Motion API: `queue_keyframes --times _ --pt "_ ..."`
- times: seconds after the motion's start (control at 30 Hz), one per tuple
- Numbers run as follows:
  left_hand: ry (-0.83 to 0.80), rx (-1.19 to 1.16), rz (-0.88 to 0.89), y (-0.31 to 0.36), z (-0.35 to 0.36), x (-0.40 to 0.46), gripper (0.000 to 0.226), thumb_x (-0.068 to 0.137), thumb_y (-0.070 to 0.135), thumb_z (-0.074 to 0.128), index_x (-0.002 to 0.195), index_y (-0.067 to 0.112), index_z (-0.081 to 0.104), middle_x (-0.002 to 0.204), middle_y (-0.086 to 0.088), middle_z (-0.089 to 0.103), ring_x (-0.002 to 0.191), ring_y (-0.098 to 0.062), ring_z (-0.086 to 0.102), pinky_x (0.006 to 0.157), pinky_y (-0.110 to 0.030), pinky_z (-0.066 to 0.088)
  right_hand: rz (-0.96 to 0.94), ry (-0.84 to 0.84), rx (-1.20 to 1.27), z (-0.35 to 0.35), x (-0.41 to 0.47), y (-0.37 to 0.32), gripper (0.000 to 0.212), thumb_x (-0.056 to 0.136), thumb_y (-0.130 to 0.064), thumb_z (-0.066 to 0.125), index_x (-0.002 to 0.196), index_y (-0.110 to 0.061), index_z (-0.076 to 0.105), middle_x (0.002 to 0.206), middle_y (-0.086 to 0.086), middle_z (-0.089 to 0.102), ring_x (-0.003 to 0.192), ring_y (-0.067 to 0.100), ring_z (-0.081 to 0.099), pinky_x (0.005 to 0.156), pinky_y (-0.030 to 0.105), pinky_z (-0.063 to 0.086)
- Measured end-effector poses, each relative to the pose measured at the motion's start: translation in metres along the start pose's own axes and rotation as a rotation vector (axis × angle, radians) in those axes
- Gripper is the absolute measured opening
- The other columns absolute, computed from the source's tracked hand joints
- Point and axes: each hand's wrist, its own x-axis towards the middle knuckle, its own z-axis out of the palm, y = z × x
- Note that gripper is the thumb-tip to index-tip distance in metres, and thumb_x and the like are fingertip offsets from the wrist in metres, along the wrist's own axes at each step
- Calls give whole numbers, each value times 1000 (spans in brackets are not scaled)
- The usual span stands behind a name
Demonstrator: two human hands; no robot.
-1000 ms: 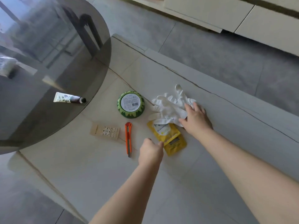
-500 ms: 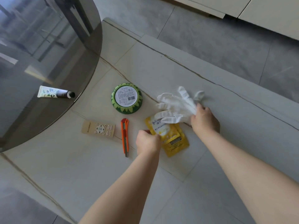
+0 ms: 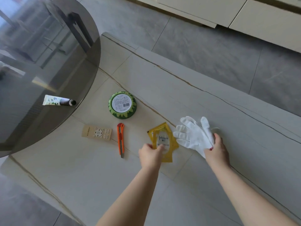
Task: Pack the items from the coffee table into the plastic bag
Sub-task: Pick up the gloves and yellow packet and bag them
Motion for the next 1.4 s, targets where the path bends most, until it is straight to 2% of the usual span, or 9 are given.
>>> queue_keyframes --times 0.07,0.2,0.37,0.6,0.77,1.03,1.23,1.3,1.4 --pt "97 47 -26 6 13 3 42 79 33 70 108 5 56 114 -13 57 94 -28 61 79 -37 54 -5 -7 22 1 1 4 64 83 -11 60 142 -15 34 123 16 54 98 30 55 81 34 44" --pt "165 1 -31 9 30 7 41 83 25 69 110 6 46 112 -12 58 97 -30 60 86 -39 52 -6 23 32 5 8 9 63 81 -31 69 134 -12 41 120 16 56 104 33 57 83 41 48" --pt "71 -169 -43 -3 32 5 40 81 21 72 112 16 47 103 1 62 89 -22 61 84 -35 53 7 6 50 1 5 9 39 87 -20 60 123 -10 47 114 12 62 106 34 57 78 37 44" --pt "5 -457 -146 -11 -4 -47 26 88 21 65 109 9 55 103 -10 64 91 -27 63 84 -39 55 43 -209 375 -24 -44 -5 13 82 -13 62 90 -4 62 83 9 64 71 26 56 64 30 42" --pt "-21 -714 -230 -12 -68 -122 17 92 9 57 108 10 56 90 -9 63 74 -23 62 63 -31 54 -89 -380 426 -55 -114 -40 8 81 -5 65 74 -5 62 66 4 59 61 20 50 55 25 38" --pt "135 -1055 -139 -38 -199 -267 16 90 -3 51 99 6 60 86 -12 64 75 -27 61 63 -32 51 -374 -772 448 -107 -271 -116 19 85 0 59 99 -13 63 84 5 67 65 13 59 45 12 44" --pt "335 -1284 7 -113 -302 -366 21 89 4 59 110 6 59 89 -9 67 75 -22 63 57 -26 52 -479 -1067 372 -104 -405 -150 25 86 -4 62 109 -14 62 97 8 71 85 22 66 70 32 51" --pt "442 -1369 32 -148 -327 -400 23 88 3 60 110 6 60 86 -8 69 76 -21 63 62 -27 53 -532 -1166 311 -98 -453 -150 18 88 -7 61 105 -11 63 91 8 70 81 22 65 67 30 51" --pt "592 -1515 29 -204 -351 -453 14 88 2 60 99 10 63 77 -4 72 65 -17 65 50 -21 53 -625 -1279 183 -88 -521 -141 15 87 -14 65 101 -10 64 86 11 68 77 23 63 65 33 50"
